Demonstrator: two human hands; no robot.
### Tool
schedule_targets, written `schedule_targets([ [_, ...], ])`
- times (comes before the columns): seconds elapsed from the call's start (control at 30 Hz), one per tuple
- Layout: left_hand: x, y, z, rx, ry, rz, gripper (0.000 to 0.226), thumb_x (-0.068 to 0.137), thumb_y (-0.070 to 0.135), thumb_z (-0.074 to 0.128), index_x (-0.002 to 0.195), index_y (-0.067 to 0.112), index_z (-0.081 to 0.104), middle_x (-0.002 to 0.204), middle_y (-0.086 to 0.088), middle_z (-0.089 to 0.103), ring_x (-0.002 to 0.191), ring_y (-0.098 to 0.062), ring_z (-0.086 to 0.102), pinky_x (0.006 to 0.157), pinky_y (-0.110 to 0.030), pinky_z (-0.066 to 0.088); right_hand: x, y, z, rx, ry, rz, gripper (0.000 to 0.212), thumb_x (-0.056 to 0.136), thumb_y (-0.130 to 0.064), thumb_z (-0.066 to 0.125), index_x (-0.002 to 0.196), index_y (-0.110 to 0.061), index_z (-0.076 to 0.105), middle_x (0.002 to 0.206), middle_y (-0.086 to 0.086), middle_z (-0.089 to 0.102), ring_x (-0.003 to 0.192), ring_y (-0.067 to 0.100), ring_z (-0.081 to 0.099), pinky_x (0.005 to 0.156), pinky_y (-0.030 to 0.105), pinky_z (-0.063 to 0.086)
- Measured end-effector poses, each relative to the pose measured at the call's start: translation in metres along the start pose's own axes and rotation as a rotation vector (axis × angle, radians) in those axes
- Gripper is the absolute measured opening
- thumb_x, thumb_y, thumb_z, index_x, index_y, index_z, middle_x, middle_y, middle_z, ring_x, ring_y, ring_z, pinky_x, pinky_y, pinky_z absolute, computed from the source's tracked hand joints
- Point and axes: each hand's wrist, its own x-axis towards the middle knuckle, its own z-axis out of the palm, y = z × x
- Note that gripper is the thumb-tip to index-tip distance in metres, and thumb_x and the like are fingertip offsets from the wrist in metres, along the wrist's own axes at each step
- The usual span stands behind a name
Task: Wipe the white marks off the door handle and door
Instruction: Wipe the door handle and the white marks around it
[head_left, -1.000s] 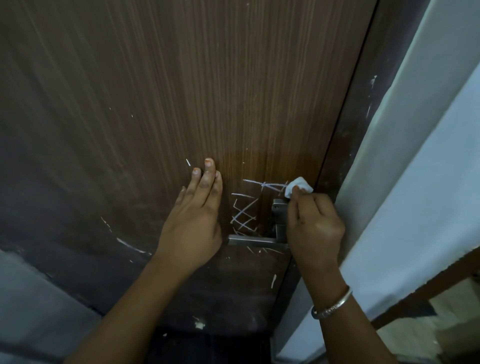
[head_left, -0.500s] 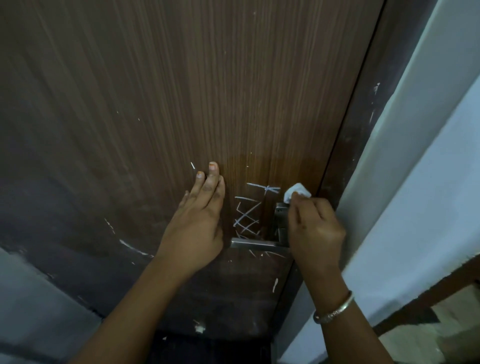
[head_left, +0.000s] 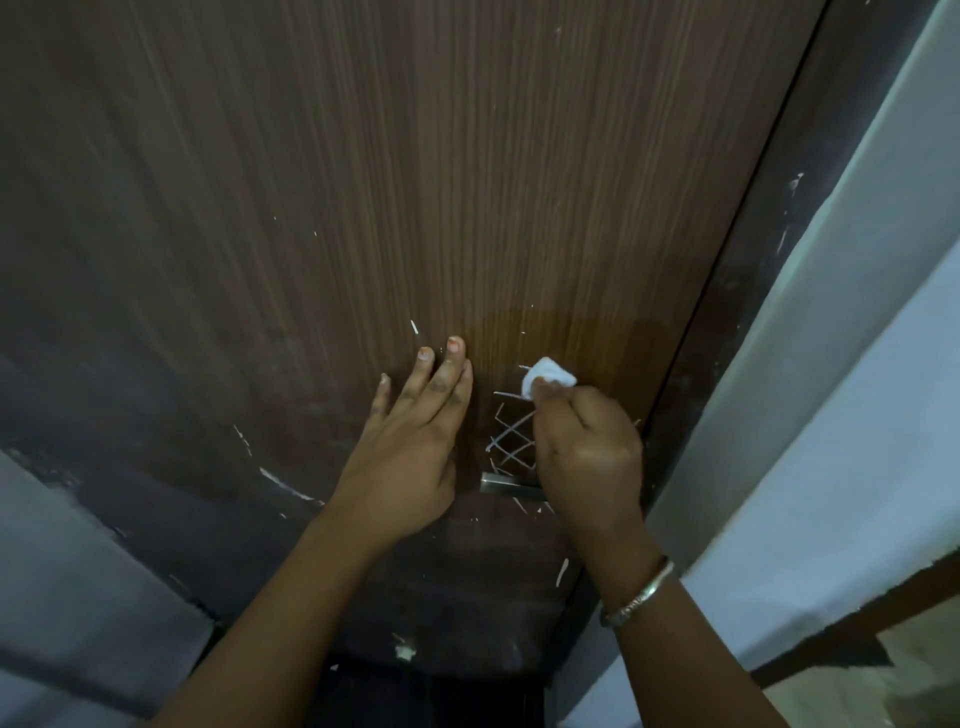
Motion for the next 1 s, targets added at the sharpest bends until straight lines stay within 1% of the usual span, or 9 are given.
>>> schedule_targets([
  [0.1, -0.002, -0.003, 0.001, 0.009, -0.01, 0.004, 0.084, 0.085, 0.016, 0.045, 0.144, 0.027, -0.014, 0.141, 0.02, -0.041, 0.126, -0.002, -0.041, 0.113, -0.045, -0.005, -0.005, 0.002, 0.0, -0.029, -0.07, -0.016, 0.017, 0.089, -0.007, 0.058, 0.097, 0.002, 0.069, 0.076, 0.015, 0.066, 0.063, 0.026, 0.063, 0.055, 0.034, 0.055],
  [0.3, -0.004, -0.002, 0.002, -0.009, -0.039, -0.014, 0.084, 0.084, 0.015, 0.044, 0.143, 0.026, -0.016, 0.141, 0.019, -0.042, 0.125, -0.005, -0.042, 0.114, -0.046, -0.004, 0.003, 0.006, -0.004, -0.008, 0.016, -0.001, 0.024, 0.094, -0.011, 0.051, 0.093, 0.003, 0.069, 0.075, 0.015, 0.066, 0.062, 0.024, 0.062, 0.056, 0.031, 0.054],
  [0.4, -0.004, -0.002, 0.003, 0.002, -0.027, -0.027, 0.085, 0.083, 0.013, 0.043, 0.143, 0.026, -0.015, 0.14, 0.019, -0.042, 0.126, -0.005, -0.041, 0.114, -0.046, -0.002, 0.004, -0.01, 0.008, -0.024, -0.083, -0.084, 0.018, 0.091, -0.009, 0.055, 0.095, 0.001, 0.069, 0.075, 0.013, 0.065, 0.063, 0.025, 0.061, 0.055, 0.034, 0.053],
  [0.5, -0.005, -0.006, 0.002, 0.01, -0.03, -0.019, 0.086, 0.082, 0.013, 0.044, 0.143, 0.027, -0.015, 0.139, 0.022, -0.042, 0.125, -0.003, -0.041, 0.114, -0.046, -0.001, -0.006, -0.009, 0.011, -0.038, -0.172, -0.092, 0.016, 0.088, -0.011, 0.057, 0.093, -0.002, 0.069, 0.076, 0.011, 0.064, 0.064, 0.024, 0.062, 0.057, 0.034, 0.054],
  [0.63, -0.005, -0.007, 0.003, -0.023, -0.056, -0.003, 0.088, 0.083, 0.013, 0.044, 0.137, 0.03, -0.024, 0.138, 0.022, -0.044, 0.126, -0.004, -0.041, 0.115, -0.047, -0.002, -0.004, 0.001, 0.005, -0.017, -0.085, -0.005, 0.017, 0.091, -0.011, 0.054, 0.088, -0.001, 0.068, 0.073, 0.012, 0.063, 0.061, 0.023, 0.06, 0.054, 0.033, 0.053],
  [0.7, -0.004, -0.006, 0.004, -0.039, -0.052, -0.01, 0.088, 0.081, 0.012, 0.043, 0.141, 0.028, -0.019, 0.138, 0.022, -0.043, 0.126, -0.004, -0.042, 0.115, -0.047, 0.0, 0.004, -0.004, 0.008, -0.017, -0.064, -0.043, 0.017, 0.091, -0.01, 0.054, 0.09, -0.001, 0.067, 0.074, 0.012, 0.063, 0.062, 0.023, 0.06, 0.054, 0.033, 0.052],
  [0.83, -0.004, -0.007, 0.003, -0.037, -0.055, -0.013, 0.086, 0.08, 0.011, 0.043, 0.144, 0.028, -0.011, 0.138, 0.023, -0.042, 0.125, -0.002, -0.041, 0.115, -0.048, 0.002, 0.004, -0.023, 0.018, -0.004, -0.194, -0.155, 0.005, 0.081, -0.009, 0.068, 0.084, -0.006, 0.07, 0.068, 0.01, 0.062, 0.059, 0.027, 0.06, 0.054, 0.034, 0.051],
  [0.93, -0.005, -0.01, 0.002, -0.027, -0.072, -0.003, 0.085, 0.081, 0.01, 0.043, 0.144, 0.028, -0.011, 0.139, 0.024, -0.041, 0.129, -0.004, -0.037, 0.116, -0.049, 0.001, -0.005, -0.017, 0.012, -0.033, -0.276, -0.11, 0.012, 0.071, -0.011, 0.077, 0.08, -0.007, 0.07, 0.07, 0.01, 0.065, 0.06, 0.027, 0.062, 0.056, 0.032, 0.052],
  [1.0, -0.005, -0.011, 0.003, -0.042, -0.085, 0.0, 0.085, 0.082, 0.009, 0.043, 0.144, 0.028, -0.012, 0.138, 0.024, -0.041, 0.129, -0.005, -0.037, 0.116, -0.048, 0.0, -0.006, -0.012, 0.008, -0.051, -0.273, -0.073, 0.015, 0.071, -0.013, 0.077, 0.081, -0.005, 0.068, 0.074, 0.012, 0.066, 0.063, 0.026, 0.064, 0.058, 0.033, 0.054],
])
